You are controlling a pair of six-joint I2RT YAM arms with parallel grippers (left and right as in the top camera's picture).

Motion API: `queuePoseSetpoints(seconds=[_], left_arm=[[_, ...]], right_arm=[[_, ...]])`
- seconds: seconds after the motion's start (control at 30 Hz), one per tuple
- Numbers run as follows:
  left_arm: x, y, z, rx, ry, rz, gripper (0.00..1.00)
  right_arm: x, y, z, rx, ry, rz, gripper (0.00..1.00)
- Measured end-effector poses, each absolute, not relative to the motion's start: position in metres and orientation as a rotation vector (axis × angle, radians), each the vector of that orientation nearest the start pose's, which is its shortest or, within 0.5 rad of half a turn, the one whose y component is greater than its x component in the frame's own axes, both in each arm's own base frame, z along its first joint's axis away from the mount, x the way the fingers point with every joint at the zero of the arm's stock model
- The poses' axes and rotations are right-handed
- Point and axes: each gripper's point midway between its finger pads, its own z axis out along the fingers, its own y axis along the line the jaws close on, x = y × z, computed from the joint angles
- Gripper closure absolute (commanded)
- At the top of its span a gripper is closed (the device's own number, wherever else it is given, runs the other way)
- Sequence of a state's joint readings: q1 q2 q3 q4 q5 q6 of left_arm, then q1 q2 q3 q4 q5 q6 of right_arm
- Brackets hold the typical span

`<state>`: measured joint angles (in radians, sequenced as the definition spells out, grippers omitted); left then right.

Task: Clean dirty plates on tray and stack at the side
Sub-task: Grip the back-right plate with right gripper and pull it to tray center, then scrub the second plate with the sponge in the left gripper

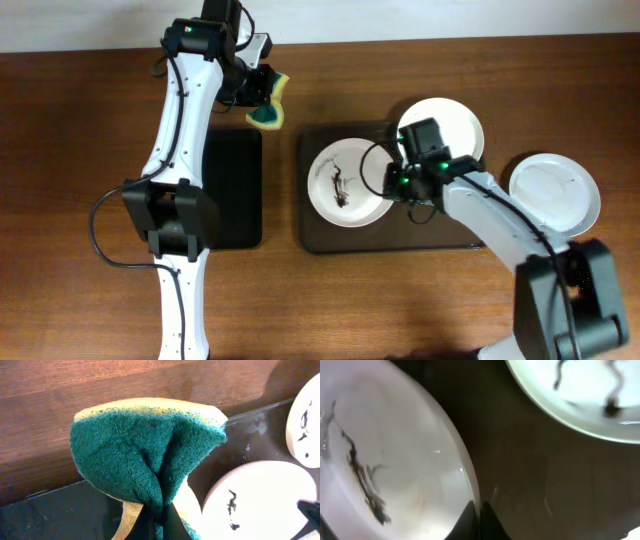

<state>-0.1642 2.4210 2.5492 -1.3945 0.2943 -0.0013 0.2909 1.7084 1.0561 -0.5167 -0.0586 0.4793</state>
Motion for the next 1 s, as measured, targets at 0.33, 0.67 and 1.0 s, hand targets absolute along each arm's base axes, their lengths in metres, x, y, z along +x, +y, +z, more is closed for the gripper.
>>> queuePoseSetpoints(seconds=[0.33, 0.67, 1.0], left_arm=[[0.496, -0.174, 0.15, 0.407, 2.82, -0.465, 1.0], [0.447, -0.223, 0.113, 0.644, 2.97, -0.564, 1.0], [0.424, -0.269, 0.024, 0.514, 3.087, -0.481, 1.0]], right_arm=[[0.385, 0.094, 0.008, 0.291, 2.799, 0.381, 0.84], [0.388, 0.106, 0.009, 0.23, 2.786, 0.523, 0.96], [0.388, 0.107, 0.008, 0.227, 2.788, 0.533, 0.96]])
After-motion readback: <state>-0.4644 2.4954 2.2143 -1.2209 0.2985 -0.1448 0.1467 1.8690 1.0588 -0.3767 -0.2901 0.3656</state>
